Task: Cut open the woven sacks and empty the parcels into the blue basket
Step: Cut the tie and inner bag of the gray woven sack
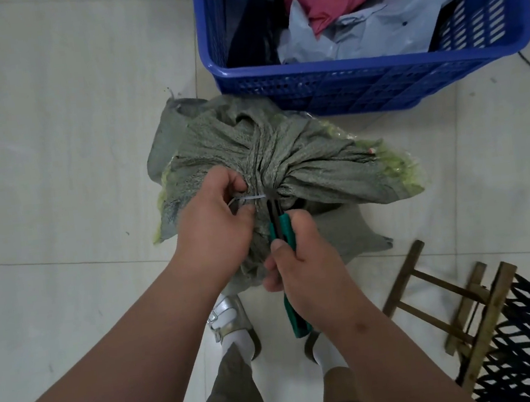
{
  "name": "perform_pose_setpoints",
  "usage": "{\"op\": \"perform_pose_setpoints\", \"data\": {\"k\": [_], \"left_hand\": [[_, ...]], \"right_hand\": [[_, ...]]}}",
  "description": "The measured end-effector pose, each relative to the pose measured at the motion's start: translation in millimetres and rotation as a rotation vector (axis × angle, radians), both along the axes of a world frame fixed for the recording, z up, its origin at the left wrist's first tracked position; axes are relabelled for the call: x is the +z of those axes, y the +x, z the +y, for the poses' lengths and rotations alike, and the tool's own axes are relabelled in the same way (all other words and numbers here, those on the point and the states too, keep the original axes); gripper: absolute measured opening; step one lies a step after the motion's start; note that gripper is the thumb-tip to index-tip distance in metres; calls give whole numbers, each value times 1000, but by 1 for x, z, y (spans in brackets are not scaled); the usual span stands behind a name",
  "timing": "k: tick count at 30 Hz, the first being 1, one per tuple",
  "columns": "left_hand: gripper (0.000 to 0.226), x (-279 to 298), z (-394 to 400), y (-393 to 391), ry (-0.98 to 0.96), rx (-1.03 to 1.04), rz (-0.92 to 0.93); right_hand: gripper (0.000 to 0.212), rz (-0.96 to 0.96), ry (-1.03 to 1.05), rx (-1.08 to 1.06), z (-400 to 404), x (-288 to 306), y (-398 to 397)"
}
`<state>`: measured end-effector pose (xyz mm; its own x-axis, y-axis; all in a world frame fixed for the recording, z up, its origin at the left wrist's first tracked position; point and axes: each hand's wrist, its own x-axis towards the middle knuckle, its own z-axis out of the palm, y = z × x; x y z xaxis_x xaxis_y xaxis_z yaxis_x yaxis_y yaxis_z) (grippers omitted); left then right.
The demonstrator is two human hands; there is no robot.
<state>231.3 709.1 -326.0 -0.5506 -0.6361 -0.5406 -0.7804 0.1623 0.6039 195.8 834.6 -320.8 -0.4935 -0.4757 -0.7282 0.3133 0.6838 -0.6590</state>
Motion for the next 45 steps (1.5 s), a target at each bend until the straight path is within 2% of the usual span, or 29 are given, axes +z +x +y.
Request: {"op": "perform_pose_setpoints", "data": {"k": [7,13,17,23,29,32,35,41,45], "left_hand": [[25,0,4,8,-77,-63,32],[14,2,3,10,-67,-16,-10],[18,2,0,13,-68,-35,-50],[18,0,-3,17,-24,0,-55],[17,-1,0,22,109,119,2],[18,-1,-5,24,175,221,57],[15,-2,-3,29,192,269,70],[17,0,-4,27,224,284,84],[16,0,0,33,267,364,82]], "right_hand": [[25,228,66,192,3,-3,12],[24,261,89,232,-2,0,18],[16,305,113,296,-3,1,22],[28,407,148,371,0,6,30],[30,415,145,352,-6,3,24],[42,404,132,333,-6,9,27],[51,384,113,301,-4,16,35],[53,413,128,316,-9,8,27],[58,382,145,323,-5,13,36]]}}
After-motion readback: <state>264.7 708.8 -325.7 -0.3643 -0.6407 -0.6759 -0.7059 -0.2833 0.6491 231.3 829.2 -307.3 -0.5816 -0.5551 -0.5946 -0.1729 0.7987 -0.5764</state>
